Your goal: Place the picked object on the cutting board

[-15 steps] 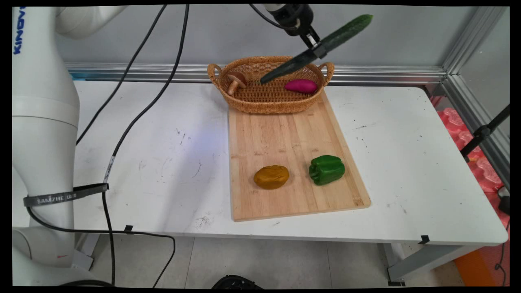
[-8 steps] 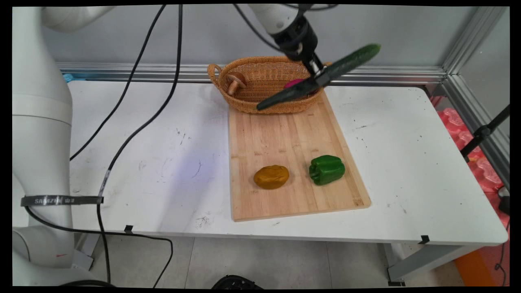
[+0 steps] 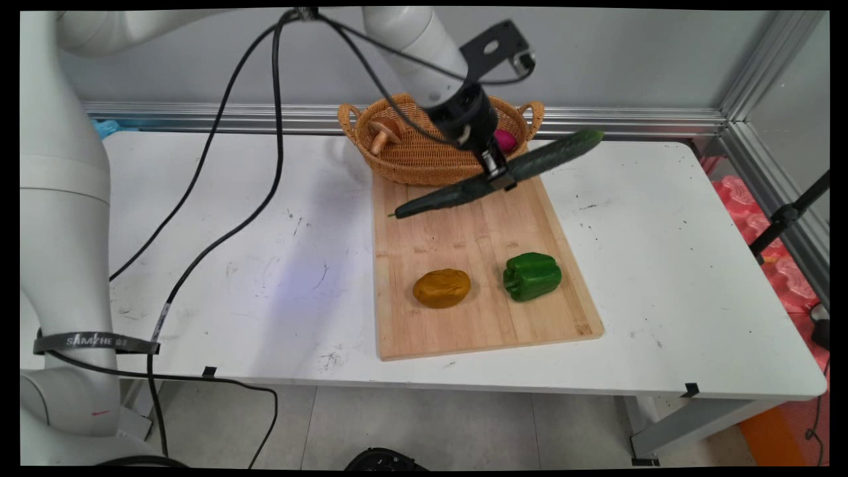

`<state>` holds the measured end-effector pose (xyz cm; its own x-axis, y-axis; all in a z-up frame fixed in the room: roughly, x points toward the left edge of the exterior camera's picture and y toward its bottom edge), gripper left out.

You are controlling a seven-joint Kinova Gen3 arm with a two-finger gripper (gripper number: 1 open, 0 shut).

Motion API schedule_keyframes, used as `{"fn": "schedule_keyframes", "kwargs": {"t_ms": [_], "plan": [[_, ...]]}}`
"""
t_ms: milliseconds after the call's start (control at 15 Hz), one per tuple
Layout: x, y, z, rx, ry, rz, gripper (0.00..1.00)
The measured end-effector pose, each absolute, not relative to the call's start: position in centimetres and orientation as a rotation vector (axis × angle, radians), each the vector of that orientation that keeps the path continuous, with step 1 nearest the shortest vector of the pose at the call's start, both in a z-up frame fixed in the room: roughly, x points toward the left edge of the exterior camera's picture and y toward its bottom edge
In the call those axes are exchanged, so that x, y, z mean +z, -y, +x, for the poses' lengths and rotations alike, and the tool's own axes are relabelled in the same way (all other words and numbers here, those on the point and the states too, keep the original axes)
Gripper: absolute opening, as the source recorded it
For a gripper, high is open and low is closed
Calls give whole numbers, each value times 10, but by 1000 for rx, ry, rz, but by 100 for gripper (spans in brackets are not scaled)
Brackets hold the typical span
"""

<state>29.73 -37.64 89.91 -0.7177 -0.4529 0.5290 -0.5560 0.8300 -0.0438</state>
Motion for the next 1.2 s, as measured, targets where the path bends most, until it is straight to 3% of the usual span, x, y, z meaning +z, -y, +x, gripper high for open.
{"fn": "schedule_keyframes", "kwargs": {"t_ms": [1200], "plan": [[803, 375, 312, 219, 2584, 619, 0]]}}
